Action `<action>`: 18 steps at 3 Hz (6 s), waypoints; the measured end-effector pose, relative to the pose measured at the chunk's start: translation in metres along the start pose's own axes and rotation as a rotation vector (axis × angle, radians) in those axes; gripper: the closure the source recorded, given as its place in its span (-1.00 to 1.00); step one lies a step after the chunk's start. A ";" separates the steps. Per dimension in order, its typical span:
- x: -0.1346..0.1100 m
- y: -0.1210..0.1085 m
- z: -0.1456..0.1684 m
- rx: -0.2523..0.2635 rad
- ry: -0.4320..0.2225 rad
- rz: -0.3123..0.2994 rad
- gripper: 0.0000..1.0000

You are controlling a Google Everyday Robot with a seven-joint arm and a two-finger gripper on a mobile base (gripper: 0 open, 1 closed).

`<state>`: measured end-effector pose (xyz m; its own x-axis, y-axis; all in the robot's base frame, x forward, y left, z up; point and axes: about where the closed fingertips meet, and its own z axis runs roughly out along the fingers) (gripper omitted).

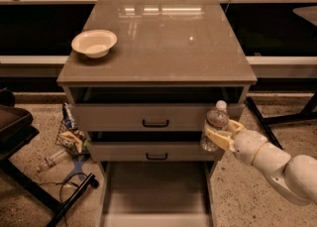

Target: Place water bottle into bottom drawer

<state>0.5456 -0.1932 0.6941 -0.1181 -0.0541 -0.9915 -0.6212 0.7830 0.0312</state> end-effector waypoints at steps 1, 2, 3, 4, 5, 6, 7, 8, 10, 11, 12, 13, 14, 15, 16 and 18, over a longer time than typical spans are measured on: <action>0.067 -0.034 0.012 -0.089 -0.003 -0.021 1.00; 0.126 -0.064 0.019 -0.180 0.036 -0.039 1.00; 0.160 -0.075 -0.001 -0.269 0.064 -0.042 1.00; 0.178 -0.059 -0.043 -0.378 0.045 -0.021 1.00; 0.174 -0.034 -0.054 -0.482 0.028 -0.014 1.00; 0.174 -0.034 -0.054 -0.484 0.028 -0.014 1.00; 0.192 -0.017 -0.038 -0.512 0.003 -0.027 1.00; 0.235 0.019 -0.004 -0.568 -0.055 -0.047 1.00; 0.314 0.085 0.062 -0.709 -0.089 -0.053 1.00; 0.314 0.085 0.062 -0.709 -0.089 -0.053 1.00; 0.330 0.097 0.078 -0.720 -0.103 -0.027 1.00; 0.373 0.126 0.110 -0.755 -0.132 -0.008 1.00; 0.413 0.150 0.134 -0.797 -0.132 0.004 1.00; 0.439 0.169 0.151 -0.830 -0.112 0.009 1.00; 0.450 0.182 0.162 -0.848 -0.091 0.007 1.00; 0.480 0.243 0.200 -0.907 -0.050 -0.037 1.00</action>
Offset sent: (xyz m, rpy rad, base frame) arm -0.0353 -0.0278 -0.1811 0.0186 0.0338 0.7331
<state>0.4932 0.0951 0.2004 -0.0658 -0.0259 -0.9975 -0.9978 -0.0082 0.0660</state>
